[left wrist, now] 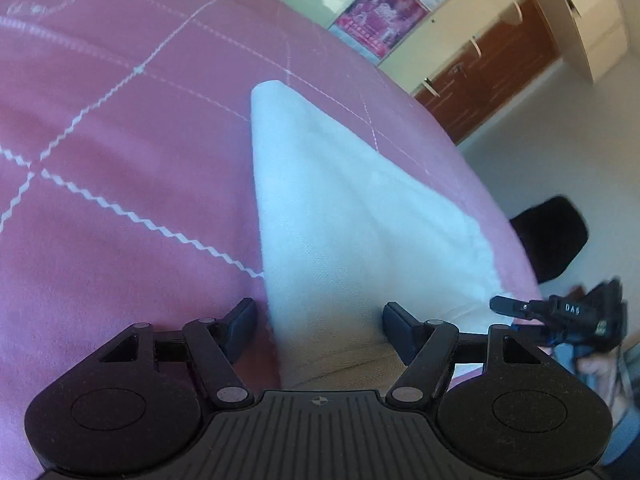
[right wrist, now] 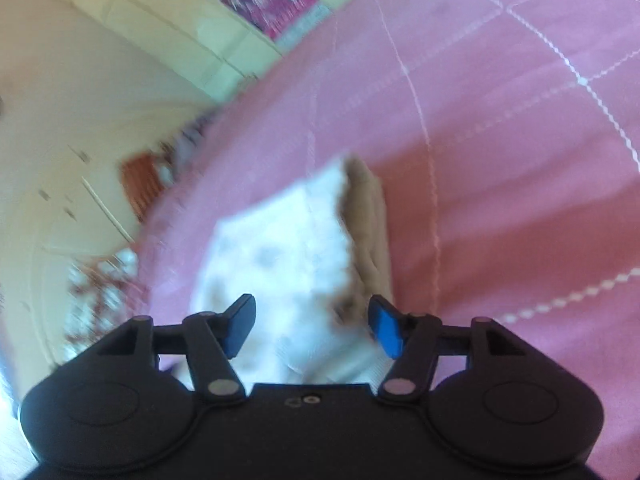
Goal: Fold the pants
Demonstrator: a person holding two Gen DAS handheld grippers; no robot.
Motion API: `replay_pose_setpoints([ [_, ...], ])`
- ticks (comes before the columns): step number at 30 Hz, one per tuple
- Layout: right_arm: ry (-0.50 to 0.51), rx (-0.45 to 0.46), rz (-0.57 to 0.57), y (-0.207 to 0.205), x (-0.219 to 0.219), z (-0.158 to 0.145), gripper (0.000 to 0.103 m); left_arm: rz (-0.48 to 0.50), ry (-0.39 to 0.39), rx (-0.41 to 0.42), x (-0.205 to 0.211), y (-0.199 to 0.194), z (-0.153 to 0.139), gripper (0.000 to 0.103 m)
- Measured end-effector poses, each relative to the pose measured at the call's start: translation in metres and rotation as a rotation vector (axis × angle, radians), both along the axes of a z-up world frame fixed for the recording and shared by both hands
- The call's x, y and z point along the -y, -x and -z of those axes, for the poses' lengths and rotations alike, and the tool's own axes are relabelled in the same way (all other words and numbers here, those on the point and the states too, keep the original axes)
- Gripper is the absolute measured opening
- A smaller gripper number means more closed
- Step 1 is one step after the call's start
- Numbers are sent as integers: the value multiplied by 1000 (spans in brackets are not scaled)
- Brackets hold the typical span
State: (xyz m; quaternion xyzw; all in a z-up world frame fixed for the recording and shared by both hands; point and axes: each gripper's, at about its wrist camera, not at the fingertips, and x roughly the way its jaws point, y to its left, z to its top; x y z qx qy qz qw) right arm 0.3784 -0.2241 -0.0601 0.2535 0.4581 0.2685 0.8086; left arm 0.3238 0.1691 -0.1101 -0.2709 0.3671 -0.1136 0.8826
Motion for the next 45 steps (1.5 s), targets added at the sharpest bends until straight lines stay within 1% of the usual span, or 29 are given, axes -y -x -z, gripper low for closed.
replay_pose_setpoints([
  [1, 95, -44, -4, -7, -9, 10, 65, -5, -39, 10, 7, 1, -4, 70],
  [2, 123, -45, -20, -4, -14, 14, 65, -15, -50, 6, 9, 2, -7, 70],
  [3, 138, -9, -22, 6, -17, 10, 65, -27, -46, -2, 8, 3, -11, 70],
  [4, 152, -3, -18, 9, -17, 8, 65, -37, -46, -3, 8, 6, -15, 70],
  [6, 164, 11, 5, 23, -15, -2, 66, -48, -95, 16, 8, 24, -26, 70],
  [7, 182, 49, 7, 34, -20, -12, 67, -48, -135, 29, 10, 32, -34, 70],
  [8, 201, 85, 4, 43, -19, -21, 70, -55, -177, 41, 13, 42, -44, 70],
  [9, 222, 123, -2, 53, -21, -30, 79, -56, -203, 51, 16, 47, -56, 70],
  [10, 231, 146, -5, 62, -20, -39, 84, -57, -220, 60, 18, 55, -64, 70],
  [11, 231, 169, -12, 72, -18, -49, 86, -69, -245, 70, 19, 68, -74, 71],
  [12, 229, 190, -23, 79, -14, -60, 91, -80, -264, 79, 20, 85, -81, 77],
  [13, 231, 204, -29, 89, -13, -68, 95, -91, -281, 92, 20, 103, -89, 87],
  [14, 232, 221, -31, 100, -11, -75, 97, -102, -301, 108, 22, 120, -100, 89],
  [16, 242, 255, -32, 121, -10, -91, 103, -126, -322, 126, 27, 144, -117, 91],
  [17, 248, 273, -22, 133, -8, -98, 103, -135, -326, 125, 30, 164, -119, 92],
  [19, 258, 306, -6, 161, -3, -109, 103, -142, -333, 137, 38, 197, -130, 100],
  [21, 289, 339, 16, 193, 0, -120, 103, -148, -342, 141, 48, 221, -144, 103],
  [23, 345, 358, 42, 221, -2, -132, 103, -151, -334, 146, 59, 244, -161, 103],
  [25, 403, 408, 64, 253, -10, -146, 103, -160, -324, 183, 70, 272, -179, 103],
  [27, 412, 456, 73, 286, -13, -162, 103, -175, -346, 192, 83, 294, -193, 103],
  [30, 434, 489, 98, 323, -22, -181, 103, -168, -401, 195, 101, 320, -206, 103],
  [32, 448, 501, 119, 343, -29, -190, 103, -149, -404, 211, 111, 338, -213, 103],
  [34, 459, 518, 110, 361, -37, -196, 103, -138, -402, 233, 119, 351, -221, 103],
  [36, 473, 528, 114, 374, -44, -200, 103, -114, -418, 269, 128, 361, -230, 103],
  [37, 482, 539, 94, 381, -50, -203, 103, -117, -425, 285, 130, 366, -233, 103],
  [38, 497, 551, 83, 386, -55, -204, 103, -119, -425, 294, 132, 369, -236, 103],
  [40, 524, 589, 100, 399, -62, -209, 103, -115, -412, 304, 133, 374, -239, 103],
  [42, 527, 593, 109, 403, -64, -211, 103, -114, -403, 310, 133, 377, -241, 103],
  [45, 548, 623, 147, 404, -64, -215, 103, -115, -412, 324, 134, 380, -243, 103],
])
